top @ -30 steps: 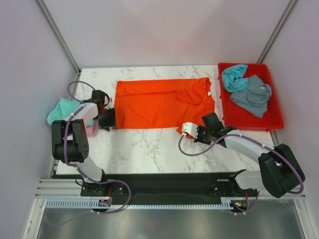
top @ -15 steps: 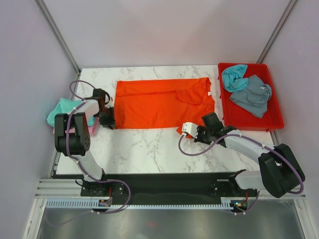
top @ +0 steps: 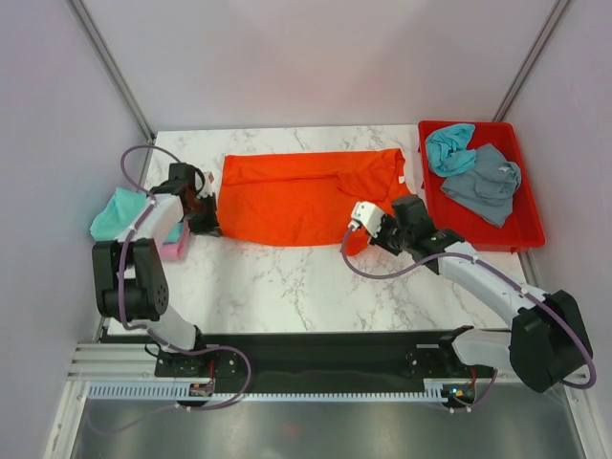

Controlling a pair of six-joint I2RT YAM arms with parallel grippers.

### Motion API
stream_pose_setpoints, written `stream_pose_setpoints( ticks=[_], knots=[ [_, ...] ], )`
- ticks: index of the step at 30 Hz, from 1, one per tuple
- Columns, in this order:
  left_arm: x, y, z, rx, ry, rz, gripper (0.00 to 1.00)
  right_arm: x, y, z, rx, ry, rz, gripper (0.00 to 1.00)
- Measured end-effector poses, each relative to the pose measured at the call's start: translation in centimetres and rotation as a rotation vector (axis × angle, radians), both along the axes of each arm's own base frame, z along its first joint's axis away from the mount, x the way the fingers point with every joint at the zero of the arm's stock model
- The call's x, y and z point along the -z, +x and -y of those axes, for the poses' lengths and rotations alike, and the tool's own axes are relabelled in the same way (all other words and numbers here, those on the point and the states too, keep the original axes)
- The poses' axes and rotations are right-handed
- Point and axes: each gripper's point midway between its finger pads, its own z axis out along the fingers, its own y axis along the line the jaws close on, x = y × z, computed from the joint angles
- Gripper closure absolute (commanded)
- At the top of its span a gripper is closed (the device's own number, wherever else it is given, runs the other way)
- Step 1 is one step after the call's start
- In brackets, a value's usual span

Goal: Fold and stack the t-shirts
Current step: Fold the tshirt

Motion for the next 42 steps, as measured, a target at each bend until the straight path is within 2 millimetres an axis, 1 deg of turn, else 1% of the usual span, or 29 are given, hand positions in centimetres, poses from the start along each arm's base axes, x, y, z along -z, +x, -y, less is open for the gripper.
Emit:
stream_pose_setpoints(
  ticks=[3,5,8,10,12,16,19,21,28,30,36,42],
  knots=[
    [-2.5,0.4,0.4,0.021,-0.004,0.087,0.98,-4.1,2.1,-1.0,0.052,0.084,0.080,1.00],
    [-3.3,0.6,0.7,0.033,-0.003,0.118,0.98,-6.2,3.1,-1.4,0.081,0.132,0.117,1.00],
    [-3.4,0.7,0.9,0.046,-0.002,0.125,0.98,-7.9,4.0,-1.4,0.120,0.174,0.141,1.00],
    [-3.3,0.7,1.0,0.052,0.001,0.122,0.98,-8.5,4.5,-1.1,0.145,0.192,0.149,1.00],
    [-3.5,1.1,1.0,0.059,0.005,0.127,0.98,-8.8,5.0,-0.7,0.171,0.203,0.155,1.00],
    [-4.6,2.8,0.8,0.068,0.018,0.167,0.98,-9.3,6.3,0.0,0.219,0.218,0.167,1.00],
    [-5.6,4.0,0.7,0.076,0.024,0.197,0.98,-9.7,7.6,0.6,0.250,0.227,0.183,1.00],
    [-5.8,4.6,0.7,0.078,0.026,0.208,0.98,-10.1,8.5,0.9,0.266,0.232,0.198,1.00],
    [-5.3,6.9,0.5,0.078,0.032,0.200,0.98,-11.1,12.2,1.9,0.319,0.248,0.254,1.00],
    [-5.0,7.7,0.4,0.075,0.037,0.192,0.98,-11.0,13.4,2.1,0.331,0.248,0.261,1.00],
    [-4.4,11.0,0.0,0.064,0.058,0.195,0.98,-10.7,17.3,2.5,0.363,0.247,0.276,1.00],
    [-4.6,14.3,-0.4,0.056,0.075,0.222,0.98,-10.8,21.2,1.9,0.374,0.255,0.308,1.00]
  ],
)
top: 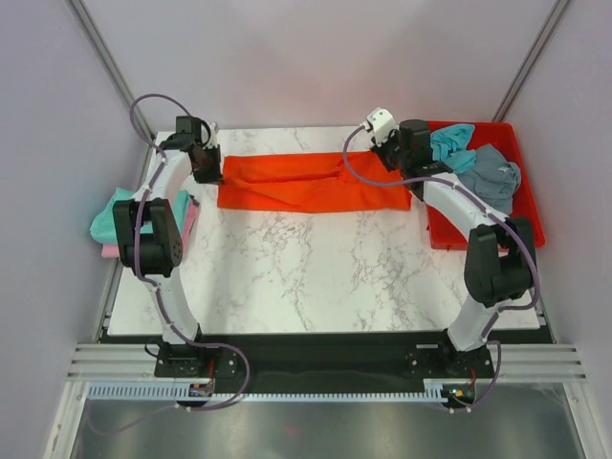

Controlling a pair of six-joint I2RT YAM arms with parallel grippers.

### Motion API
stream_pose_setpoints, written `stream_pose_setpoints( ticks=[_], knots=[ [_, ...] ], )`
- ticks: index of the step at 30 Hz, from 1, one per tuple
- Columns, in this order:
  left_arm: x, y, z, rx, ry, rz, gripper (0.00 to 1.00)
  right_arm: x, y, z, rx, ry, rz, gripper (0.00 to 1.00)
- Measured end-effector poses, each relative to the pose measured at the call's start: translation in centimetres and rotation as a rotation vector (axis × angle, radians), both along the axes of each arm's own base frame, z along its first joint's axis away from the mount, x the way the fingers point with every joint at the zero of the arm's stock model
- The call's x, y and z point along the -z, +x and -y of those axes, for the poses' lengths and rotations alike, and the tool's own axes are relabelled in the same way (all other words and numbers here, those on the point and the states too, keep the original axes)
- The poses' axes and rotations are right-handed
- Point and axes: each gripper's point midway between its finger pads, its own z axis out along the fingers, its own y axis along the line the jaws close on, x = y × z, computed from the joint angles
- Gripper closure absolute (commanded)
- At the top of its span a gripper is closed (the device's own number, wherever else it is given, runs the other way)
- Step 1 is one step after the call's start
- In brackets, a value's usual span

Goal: Fold and stack the t-shirts
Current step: Fold the tshirt

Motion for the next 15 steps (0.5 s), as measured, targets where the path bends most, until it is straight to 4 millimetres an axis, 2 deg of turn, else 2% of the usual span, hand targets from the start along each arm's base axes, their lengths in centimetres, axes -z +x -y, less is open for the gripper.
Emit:
stream_pose_setpoints(
  ticks=[5,8,11,12,13,14,15],
  knots=[
    [0.1,2.9,-0.2,-0.004,0.007,0.020,0.98,1.2,2.9,-0.6,0.006,-0.005,0.002,1.00],
    [0.3,4.7,-0.5,-0.004,0.025,0.036,0.98,2.6,4.6,-1.0,0.011,-0.011,-0.011,1.00],
    [1.0,5.6,-0.7,-0.001,0.038,0.036,0.98,4.2,5.9,-1.1,0.020,-0.021,-0.028,1.00],
    [1.3,5.8,-0.8,-0.002,0.044,0.033,0.95,4.6,6.3,-1.1,0.024,-0.024,-0.032,1.00],
    [1.6,5.8,-1.0,-0.005,0.051,0.028,0.88,4.8,6.5,-1.1,0.027,-0.026,-0.034,1.00],
    [2.0,5.8,-1.1,-0.008,0.058,0.021,0.61,5.2,6.9,-1.2,0.030,-0.029,-0.036,1.00],
    [2.2,5.8,-1.3,-0.006,0.069,0.015,0.49,5.3,7.2,-1.1,0.034,-0.032,-0.035,1.00]
  ],
)
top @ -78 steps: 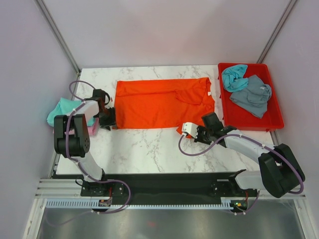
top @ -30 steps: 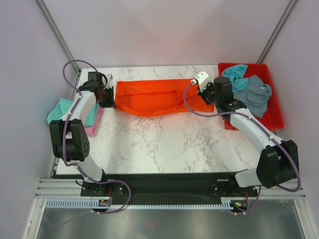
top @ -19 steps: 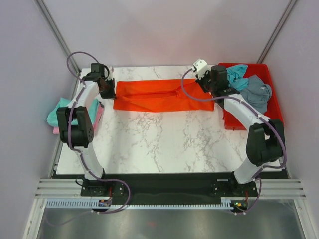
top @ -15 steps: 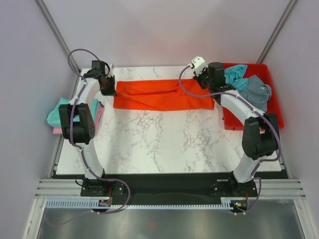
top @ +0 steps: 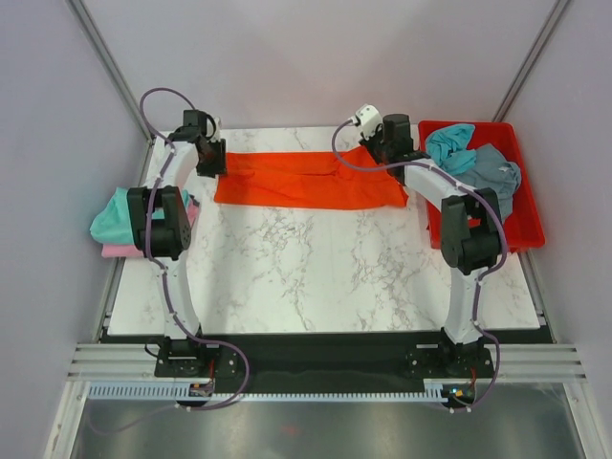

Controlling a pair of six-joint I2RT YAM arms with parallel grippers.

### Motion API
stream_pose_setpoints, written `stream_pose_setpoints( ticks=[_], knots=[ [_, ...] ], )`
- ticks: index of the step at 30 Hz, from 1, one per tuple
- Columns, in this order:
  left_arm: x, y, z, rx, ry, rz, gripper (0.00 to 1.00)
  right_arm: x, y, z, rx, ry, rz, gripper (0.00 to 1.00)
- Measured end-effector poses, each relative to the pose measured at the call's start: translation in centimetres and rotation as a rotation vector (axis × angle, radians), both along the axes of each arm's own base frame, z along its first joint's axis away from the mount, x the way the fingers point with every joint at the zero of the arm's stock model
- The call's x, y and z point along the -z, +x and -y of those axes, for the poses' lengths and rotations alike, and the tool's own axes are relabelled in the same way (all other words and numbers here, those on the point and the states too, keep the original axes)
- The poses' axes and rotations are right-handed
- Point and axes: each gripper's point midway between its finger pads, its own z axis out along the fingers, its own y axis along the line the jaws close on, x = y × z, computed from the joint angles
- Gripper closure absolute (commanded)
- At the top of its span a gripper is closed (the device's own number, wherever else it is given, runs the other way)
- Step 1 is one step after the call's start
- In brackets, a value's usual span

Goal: Fold and stack the t-shirts
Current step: Fold the tshirt

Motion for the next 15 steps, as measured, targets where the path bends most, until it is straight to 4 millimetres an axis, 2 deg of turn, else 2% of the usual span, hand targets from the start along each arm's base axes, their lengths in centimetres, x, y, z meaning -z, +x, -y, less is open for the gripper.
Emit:
stream_pose_setpoints(
  ticks=[1,2,3,4,5,6,9,11,15],
  knots=[
    [0.3,-0.1,-0.1,-0.003,0.011,-0.006,0.40,0.1,0.3,0.0,0.004,-0.003,0.003,1.00],
    [0.4,-0.1,0.0,-0.006,0.020,-0.011,0.21,0.2,0.6,0.1,0.011,-0.005,0.006,1.00],
    [0.6,-0.1,-0.1,-0.007,0.028,-0.015,0.17,0.2,0.8,0.1,0.017,-0.006,0.012,0.98],
    [0.6,-0.2,0.0,-0.010,0.036,-0.017,0.16,0.1,1.0,0.3,0.028,-0.010,0.019,0.91],
    [0.6,-0.2,0.2,-0.008,0.040,-0.016,0.13,-0.1,1.2,0.5,0.044,-0.014,0.031,0.78],
    [0.5,-0.4,0.5,-0.004,0.045,-0.015,0.12,-0.3,1.4,0.8,0.062,-0.019,0.041,0.55],
    [-0.2,-1.4,1.5,0.011,0.054,-0.014,0.12,-1.2,1.9,1.5,0.111,-0.026,0.075,0.35],
    [-0.9,-1.9,2.0,0.018,0.055,-0.001,0.13,-1.8,2.2,2.0,0.142,-0.028,0.099,0.24],
    [-2.3,-3.1,2.5,0.026,0.052,0.015,0.15,-2.8,2.0,2.5,0.187,-0.006,0.110,0.22]
  ],
)
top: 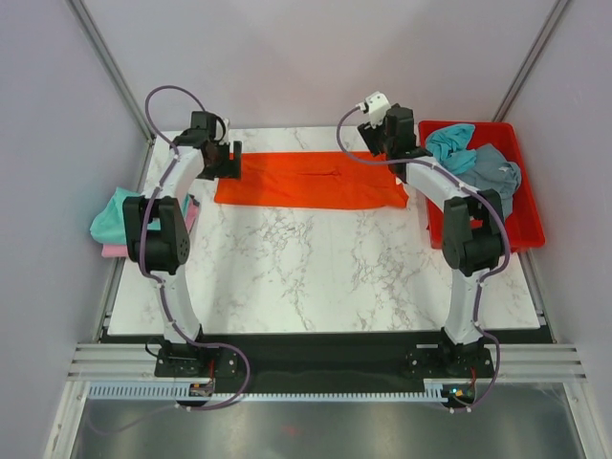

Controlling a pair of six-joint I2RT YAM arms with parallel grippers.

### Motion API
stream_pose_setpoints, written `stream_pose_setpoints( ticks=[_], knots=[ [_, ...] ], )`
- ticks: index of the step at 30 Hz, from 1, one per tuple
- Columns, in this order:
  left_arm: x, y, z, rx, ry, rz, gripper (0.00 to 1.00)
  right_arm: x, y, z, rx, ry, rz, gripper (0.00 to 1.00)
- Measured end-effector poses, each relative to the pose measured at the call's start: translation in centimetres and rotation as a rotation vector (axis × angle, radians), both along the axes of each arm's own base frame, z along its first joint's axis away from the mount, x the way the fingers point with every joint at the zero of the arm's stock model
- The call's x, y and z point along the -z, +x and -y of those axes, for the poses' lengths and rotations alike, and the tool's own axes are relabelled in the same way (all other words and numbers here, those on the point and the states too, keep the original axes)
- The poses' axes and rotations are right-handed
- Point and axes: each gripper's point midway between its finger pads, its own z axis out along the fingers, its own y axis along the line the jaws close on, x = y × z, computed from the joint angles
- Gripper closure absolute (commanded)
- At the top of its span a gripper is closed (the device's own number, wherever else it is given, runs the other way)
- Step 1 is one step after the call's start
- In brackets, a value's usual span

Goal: Fold and stack the t-shirts
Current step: Fold the tshirt

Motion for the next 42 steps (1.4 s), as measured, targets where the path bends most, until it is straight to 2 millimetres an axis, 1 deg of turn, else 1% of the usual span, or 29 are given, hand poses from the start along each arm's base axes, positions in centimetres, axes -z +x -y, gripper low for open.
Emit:
stream_pose_setpoints(
  ticks=[2,5,6,8,10,12,14,17,20,25,31,33,34,35,37,38,39,40,42],
  knots=[
    [0.0,-0.6,-0.1,-0.004,-0.002,-0.006,0.16,-0.8,-0.3,0.0,0.011,0.028,0.002,0.22],
    [1.1,-1.4,-0.2,-0.011,-0.002,-0.036,0.17,-2.0,-1.5,-0.2,0.020,0.101,-0.008,0.23],
    [1.7,-1.8,-0.3,-0.013,-0.001,-0.052,0.17,-2.1,-2.0,-0.4,0.019,0.122,-0.016,0.23],
    [2.4,-2.4,-0.4,-0.015,0.001,-0.075,0.17,-1.7,-2.9,-0.6,0.017,0.163,-0.042,0.23],
    [2.7,-2.5,-0.4,-0.016,0.002,-0.083,0.17,-0.6,-3.8,-0.9,0.016,0.219,-0.095,0.24],
    [3.0,-2.5,-0.4,-0.016,0.002,-0.089,0.17,1.2,-4.5,-1.4,0.018,0.288,-0.173,0.25],
    [3.4,-2.5,-0.4,-0.016,0.003,-0.094,0.18,3.2,-4.8,-1.3,0.031,0.359,-0.254,0.25],
    [4.2,-2.5,-0.6,-0.020,0.012,-0.111,0.19,5.5,-4.7,-0.7,0.063,0.444,-0.338,0.26],
    [5.5,-2.6,-0.9,-0.029,0.029,-0.136,0.20,7.4,-4.3,0.0,0.096,0.518,-0.398,0.26],
    [6.9,-2.3,-1.4,-0.042,0.054,-0.160,0.20,9.7,-4.2,0.2,0.119,0.593,-0.471,0.26],
    [7.5,-1.0,-2.0,-0.047,0.094,-0.145,0.22,11.5,-4.3,-0.6,0.119,0.634,-0.525,0.26],
    [7.8,-1.0,-2.2,-0.047,0.102,-0.147,0.23,12.2,-4.3,-0.7,0.120,0.638,-0.540,0.26],
    [7.9,-1.0,-2.2,-0.047,0.105,-0.150,0.26,12.7,-4.4,-0.7,0.125,0.641,-0.549,0.26],
    [8.0,-1.0,-2.2,-0.047,0.106,-0.153,0.39,13.1,-4.4,-0.7,0.128,0.641,-0.557,0.26],
    [8.2,-1.0,-2.2,-0.043,0.109,-0.156,0.48,14.0,-4.5,-0.7,0.138,0.643,-0.575,0.26],
    [8.2,-1.0,-2.3,-0.040,0.111,-0.156,0.58,14.0,-4.4,-0.8,0.137,0.646,-0.571,0.26],
    [8.1,-1.0,-2.3,-0.039,0.111,-0.155,0.63,13.9,-4.3,-0.7,0.138,0.647,-0.567,0.26],
    [8.2,-1.1,-2.3,-0.035,0.113,-0.156,0.74,13.8,-4.2,-0.7,0.139,0.648,-0.565,0.27],
    [8.2,-1.1,-2.3,-0.031,0.115,-0.158,0.84,14.0,-4.0,-0.7,0.142,0.650,-0.566,0.27]
  ],
)
